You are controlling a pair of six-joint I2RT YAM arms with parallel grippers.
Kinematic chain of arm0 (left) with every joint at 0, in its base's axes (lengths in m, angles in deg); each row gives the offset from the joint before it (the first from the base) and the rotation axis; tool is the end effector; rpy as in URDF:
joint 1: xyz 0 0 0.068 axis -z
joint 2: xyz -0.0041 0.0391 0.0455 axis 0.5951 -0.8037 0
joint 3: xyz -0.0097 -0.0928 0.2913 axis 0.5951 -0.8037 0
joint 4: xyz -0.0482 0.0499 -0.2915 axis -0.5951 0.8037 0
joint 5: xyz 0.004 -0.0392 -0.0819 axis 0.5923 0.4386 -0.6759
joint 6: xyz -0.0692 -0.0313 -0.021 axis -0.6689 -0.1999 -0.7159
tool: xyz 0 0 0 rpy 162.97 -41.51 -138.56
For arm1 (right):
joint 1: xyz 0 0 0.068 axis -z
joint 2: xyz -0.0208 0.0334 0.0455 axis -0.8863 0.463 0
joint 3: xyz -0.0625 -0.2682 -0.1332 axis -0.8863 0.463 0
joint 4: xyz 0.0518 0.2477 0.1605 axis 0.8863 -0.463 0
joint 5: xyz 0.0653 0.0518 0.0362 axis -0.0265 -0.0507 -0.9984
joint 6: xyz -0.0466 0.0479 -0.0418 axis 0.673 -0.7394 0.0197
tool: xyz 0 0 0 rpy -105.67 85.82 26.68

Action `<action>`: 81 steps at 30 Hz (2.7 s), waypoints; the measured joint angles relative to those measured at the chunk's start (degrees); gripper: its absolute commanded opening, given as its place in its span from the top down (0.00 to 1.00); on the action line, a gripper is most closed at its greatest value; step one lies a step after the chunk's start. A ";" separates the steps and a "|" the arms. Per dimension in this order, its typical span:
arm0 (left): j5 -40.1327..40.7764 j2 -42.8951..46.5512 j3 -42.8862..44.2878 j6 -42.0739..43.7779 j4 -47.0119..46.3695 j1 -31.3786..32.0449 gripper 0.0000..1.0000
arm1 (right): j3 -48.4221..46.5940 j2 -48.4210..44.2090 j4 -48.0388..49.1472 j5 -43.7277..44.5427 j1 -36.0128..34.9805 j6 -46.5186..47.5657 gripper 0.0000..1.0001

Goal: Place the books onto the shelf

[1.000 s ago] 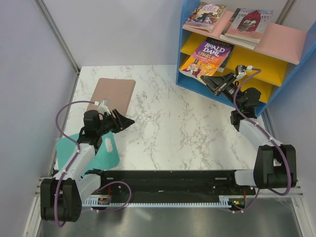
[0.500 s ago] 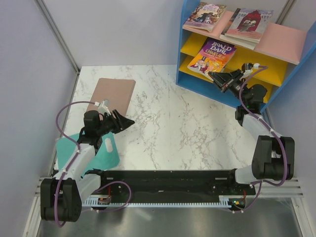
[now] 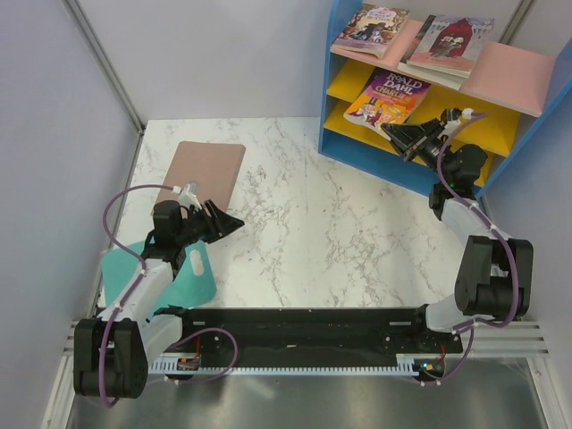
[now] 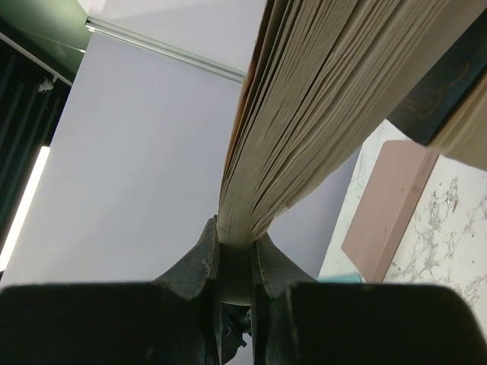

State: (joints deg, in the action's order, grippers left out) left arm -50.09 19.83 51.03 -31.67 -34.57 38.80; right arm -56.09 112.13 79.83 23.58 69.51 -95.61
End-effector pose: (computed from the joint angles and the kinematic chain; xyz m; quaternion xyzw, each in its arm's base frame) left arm 0.2468 -0.0500 0.2036 -0.0754 0.8232 -0.4122 0.3831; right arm 0.3823 0.0017 0.3406 0.1713 0.5912 0.6626 0.4267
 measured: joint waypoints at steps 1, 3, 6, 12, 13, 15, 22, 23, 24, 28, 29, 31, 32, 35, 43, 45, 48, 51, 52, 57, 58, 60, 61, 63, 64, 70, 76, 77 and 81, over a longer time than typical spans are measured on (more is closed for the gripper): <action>0.00 0.00 -0.11 0.00 0.00 0.00 0.47 | -0.46 0.20 -0.24 0.00 0.07 0.00 0.98; -0.07 -0.04 -0.26 0.00 0.00 0.00 0.47 | -1.44 0.55 -0.81 0.02 0.17 0.22 0.98; -0.15 -0.04 -0.31 0.00 0.00 0.00 0.47 | -2.84 0.96 -2.67 0.04 0.28 0.94 0.97; -0.20 -0.07 -0.31 0.00 0.00 0.00 0.47 | -4.46 2.14 -5.53 0.09 0.52 2.10 0.94; -0.20 -0.07 -0.31 0.00 0.00 0.00 0.47 | -4.46 2.21 -6.19 0.15 0.61 2.36 0.93; -0.20 -0.11 -0.31 0.00 -0.02 0.00 0.47 | -4.46 2.36 -7.15 0.35 0.87 2.82 0.92; -0.28 -0.66 -0.31 0.00 -0.11 0.07 0.48 | -4.48 2.47 -8.31 1.33 1.81 3.23 0.80; -0.31 -0.66 -0.31 0.00 -0.15 0.11 0.48 | -4.50 2.58 -8.41 1.40 1.92 3.23 0.80; -0.37 -0.68 -0.31 0.00 -0.20 0.11 0.48 | -4.52 2.69 -8.52 1.42 2.01 3.26 0.79; -1.14 -0.72 -0.46 0.00 -0.42 0.17 0.51 | -5.51 3.56 -9.92 1.70 2.10 3.50 0.79; -1.27 -0.72 -0.59 0.00 -0.42 0.24 0.51 | -6.08 4.00 -10.38 1.73 2.10 3.69 0.78; -1.42 -0.76 -0.94 -0.02 -0.42 0.48 0.52 | -7.02 4.79 -11.06 1.75 2.12 3.89 0.77; -1.53 -0.76 -1.14 0.00 -0.42 0.50 0.52 | -7.30 5.05 -11.23 1.75 2.14 3.91 0.75; -1.73 -0.76 -1.49 0.00 -0.44 0.72 0.52 | -7.63 5.40 -11.93 1.77 2.19 3.98 0.61; -1.81 -0.76 -1.73 -0.02 -0.46 0.76 0.53 | -8.31 5.35 -12.46 1.57 2.25 4.44 0.29; -1.86 -0.76 -1.73 -0.02 -0.48 0.79 0.53 | -8.31 5.31 -13.00 1.53 2.25 4.76 0.28; -2.12 -0.76 -1.77 -0.02 -0.57 0.85 0.53 | -8.31 5.09 -14.08 1.55 2.27 5.16 0.29; -2.69 -0.76 -1.79 -0.02 -0.70 0.87 0.53 | -8.24 4.17 -15.72 1.57 2.36 5.81 0.33; -2.75 -0.76 -1.81 -0.02 -0.70 0.87 0.54 | -8.15 3.78 -16.20 1.57 2.40 5.99 0.35; -2.80 -0.76 -1.81 -0.02 -0.85 0.98 0.54 | -6.49 0.63 -18.62 2.12 2.49 7.82 0.62; -2.80 -0.76 -1.81 -0.02 -0.85 1.03 0.54 | -6.19 0.07 -19.32 2.25 2.49 8.22 0.66; -2.80 -0.76 -1.81 -0.02 -0.85 1.07 0.54 | -5.97 -0.55 -20.15 2.49 2.51 8.85 0.77; -2.82 -0.76 -1.81 -0.02 -0.85 1.07 0.54 | -5.97 -0.70 -20.46 2.62 2.51 9.18 0.79; -2.80 -0.76 -1.81 -0.02 -0.85 1.07 0.54 | -5.97 -0.94 -21.53 2.73 2.51 9.55 0.85; -2.82 -0.76 -1.81 -0.02 -0.85 1.09 0.54 | -5.97 -1.14 -22.32 2.86 2.51 10.08 0.87; -2.82 -0.92 -1.81 -0.02 -0.87 1.09 0.54 | -6.03 -2.40 -26.99 3.65 2.51 13.42 0.91; -2.82 -1.40 -1.86 -0.02 -0.90 1.09 0.55 | -8.11 -2.49 -31.30 3.58 2.51 16.39 0.92; -2.82 -1.40 -1.92 -0.02 -0.92 1.09 0.55 | -8.92 -2.49 -32.54 3.50 2.51 17.11 0.92; -2.82 -1.40 -2.14 -0.02 -1.03 1.09 0.55 | -10.88 -2.49 -35.28 3.39 2.51 18.95 0.91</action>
State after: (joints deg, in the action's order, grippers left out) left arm -52.91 18.43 48.89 -31.69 -35.60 39.90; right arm -66.98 109.64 44.55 26.97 72.02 -76.66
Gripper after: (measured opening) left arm 0.456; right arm 0.199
